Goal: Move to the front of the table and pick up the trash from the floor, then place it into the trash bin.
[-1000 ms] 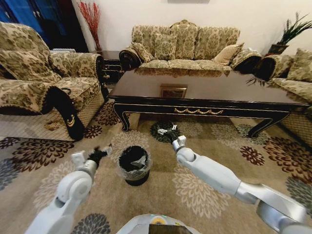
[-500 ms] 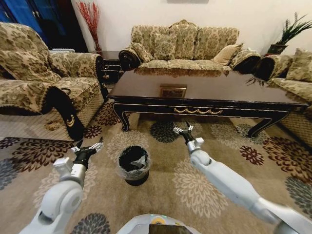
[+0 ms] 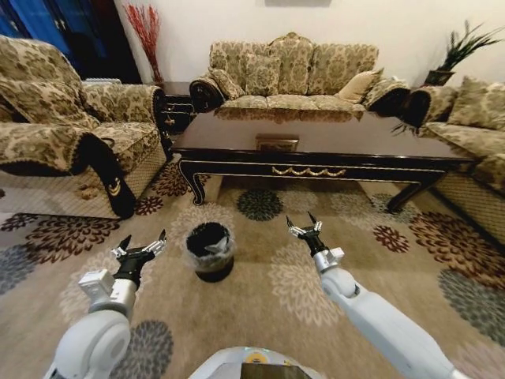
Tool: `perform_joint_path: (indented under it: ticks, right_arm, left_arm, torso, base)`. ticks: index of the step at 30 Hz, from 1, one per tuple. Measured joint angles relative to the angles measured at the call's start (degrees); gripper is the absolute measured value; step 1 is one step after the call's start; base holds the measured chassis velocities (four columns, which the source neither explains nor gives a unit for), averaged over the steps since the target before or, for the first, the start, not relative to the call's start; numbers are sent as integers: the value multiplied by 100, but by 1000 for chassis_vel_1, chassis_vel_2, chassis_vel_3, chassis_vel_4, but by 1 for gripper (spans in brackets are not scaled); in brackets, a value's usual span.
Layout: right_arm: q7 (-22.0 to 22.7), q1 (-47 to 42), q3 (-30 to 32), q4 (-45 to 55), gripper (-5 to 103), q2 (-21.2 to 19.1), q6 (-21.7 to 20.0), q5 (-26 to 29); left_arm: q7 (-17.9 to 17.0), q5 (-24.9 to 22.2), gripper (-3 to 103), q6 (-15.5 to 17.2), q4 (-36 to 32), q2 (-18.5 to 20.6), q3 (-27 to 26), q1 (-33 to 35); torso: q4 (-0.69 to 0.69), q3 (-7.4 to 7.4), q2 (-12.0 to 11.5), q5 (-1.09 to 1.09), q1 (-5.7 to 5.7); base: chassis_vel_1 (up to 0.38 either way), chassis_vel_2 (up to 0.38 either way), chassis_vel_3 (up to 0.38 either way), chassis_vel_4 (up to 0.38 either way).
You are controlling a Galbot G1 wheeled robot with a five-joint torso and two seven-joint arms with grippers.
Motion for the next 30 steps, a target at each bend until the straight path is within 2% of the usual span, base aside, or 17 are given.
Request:
perform_joint_path:
  ticks: [12, 13, 16, 19, 28, 30]
  right_arm:
    - [-122, -502, 413, 185, 100, -62, 137, -188]
    - [-141, -558, 484, 204, 100, -84, 173, -195]
    - [-158, -656, 595, 211, 100, -108, 227, -209]
    - [-163, -693, 644, 211, 100, -120, 263, -212]
    - [-204, -804, 733, 223, 100, -131, 329, -244]
    - [-212, -836, 747, 222, 100, -123, 339, -259]
  left_arm:
    - [-24, 102, 100, 63, -54, -157, 135, 29]
    - [-25, 114, 100, 66, -53, -171, 147, 27]
    - [-26, 141, 100, 67, -56, -187, 164, 29]
    - [-26, 155, 100, 69, -57, -200, 176, 32]
    - [-26, 165, 100, 72, -68, -218, 200, 20]
    - [-26, 164, 100, 75, -55, -214, 208, 10]
  torso:
    - [1, 0, 0, 0, 0]
    - [2, 0, 0, -10, 1]
    - [1, 0, 0, 1, 0]
    - [0, -1, 0, -5, -1]
    - [-1, 1, 0, -1, 1]
    - [2, 3, -1, -6, 2]
  base:
    - [323, -326, -328, 329]
    - [412, -362, -399, 377]
    - [395, -357, -389, 369]
    - [353, -358, -360, 381]
    - [329, -347, -331, 353]
    - [338, -369, -366, 345]
